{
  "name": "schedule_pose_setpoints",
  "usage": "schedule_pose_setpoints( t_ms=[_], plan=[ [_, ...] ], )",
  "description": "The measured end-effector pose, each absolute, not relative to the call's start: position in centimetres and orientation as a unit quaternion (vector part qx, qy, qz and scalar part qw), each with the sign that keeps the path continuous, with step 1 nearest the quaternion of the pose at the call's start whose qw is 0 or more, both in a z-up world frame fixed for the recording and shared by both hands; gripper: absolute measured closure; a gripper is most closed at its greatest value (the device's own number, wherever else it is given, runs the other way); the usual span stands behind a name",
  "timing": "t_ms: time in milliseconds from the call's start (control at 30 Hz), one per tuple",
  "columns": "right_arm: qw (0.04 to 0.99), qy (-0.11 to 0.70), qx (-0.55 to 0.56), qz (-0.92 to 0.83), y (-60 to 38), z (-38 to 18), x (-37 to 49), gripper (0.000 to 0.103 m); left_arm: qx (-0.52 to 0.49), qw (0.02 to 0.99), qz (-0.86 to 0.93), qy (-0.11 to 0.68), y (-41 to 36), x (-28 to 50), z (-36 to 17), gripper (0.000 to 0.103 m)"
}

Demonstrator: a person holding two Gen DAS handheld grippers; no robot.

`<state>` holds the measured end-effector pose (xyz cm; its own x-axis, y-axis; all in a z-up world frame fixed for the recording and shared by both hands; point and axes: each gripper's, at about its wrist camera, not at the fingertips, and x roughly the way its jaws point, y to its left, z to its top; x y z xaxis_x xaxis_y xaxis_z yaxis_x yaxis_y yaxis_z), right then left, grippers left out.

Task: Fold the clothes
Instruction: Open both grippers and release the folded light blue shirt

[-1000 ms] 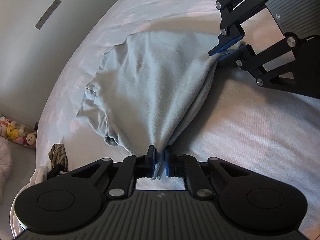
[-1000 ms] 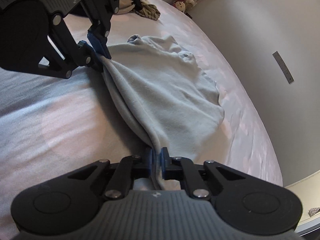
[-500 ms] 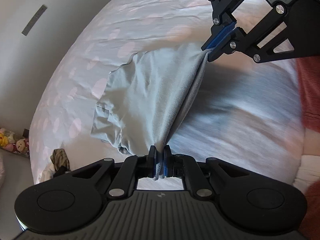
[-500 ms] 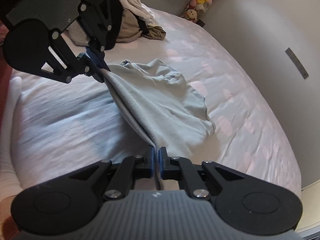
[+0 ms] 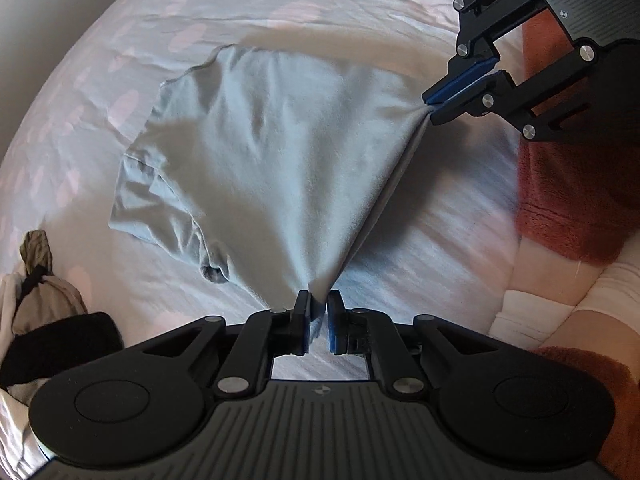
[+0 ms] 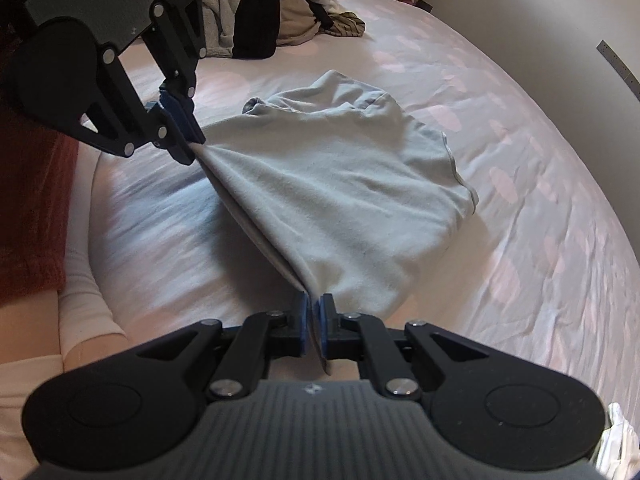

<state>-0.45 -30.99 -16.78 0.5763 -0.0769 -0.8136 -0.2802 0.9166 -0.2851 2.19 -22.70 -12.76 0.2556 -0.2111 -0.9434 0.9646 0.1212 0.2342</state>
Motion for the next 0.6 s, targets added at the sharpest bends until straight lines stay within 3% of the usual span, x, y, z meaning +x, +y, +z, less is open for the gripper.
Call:
schedule_pose_setpoints(
  t_ms=[67, 133, 200, 400, 533, 600],
  plan=[
    [0.87, 0.455, -0.178, 0.06, -31.5, -16.4, -0.9, 0.094, 0.45, 0.637, -0.469, 0.416, -21.9, 2.7, -12.3, 0.097],
    [0.879, 0.449, -0.15, 0.062, -32.5, -15.9, -1.4, 0.085, 0.416, 0.646, -0.474, 0.431, -20.9, 3.4, -11.5, 0.096],
    [0.89, 0.437, -0.117, 0.054, -33.4, -15.2, -1.6, 0.058, 0.366, 0.662, -0.477, 0.447, -19.8, 4.4, -10.5, 0.086],
    [0.91, 0.413, -0.028, 0.008, -36.3, -13.8, -0.6, 0.03, 0.195, 0.748, -0.436, 0.461, -17.0, 8.9, -7.6, 0.052],
    [0.917, 0.397, 0.031, -0.032, -38.2, -13.6, 0.8, 0.026, 0.082, 0.789, -0.393, 0.466, -16.2, 12.4, -7.5, 0.05],
    [0.919, 0.385, 0.066, -0.052, -39.4, -13.8, 1.6, 0.026, 0.031, 0.801, -0.368, 0.472, -16.0, 14.2, -8.1, 0.042]
  ],
)
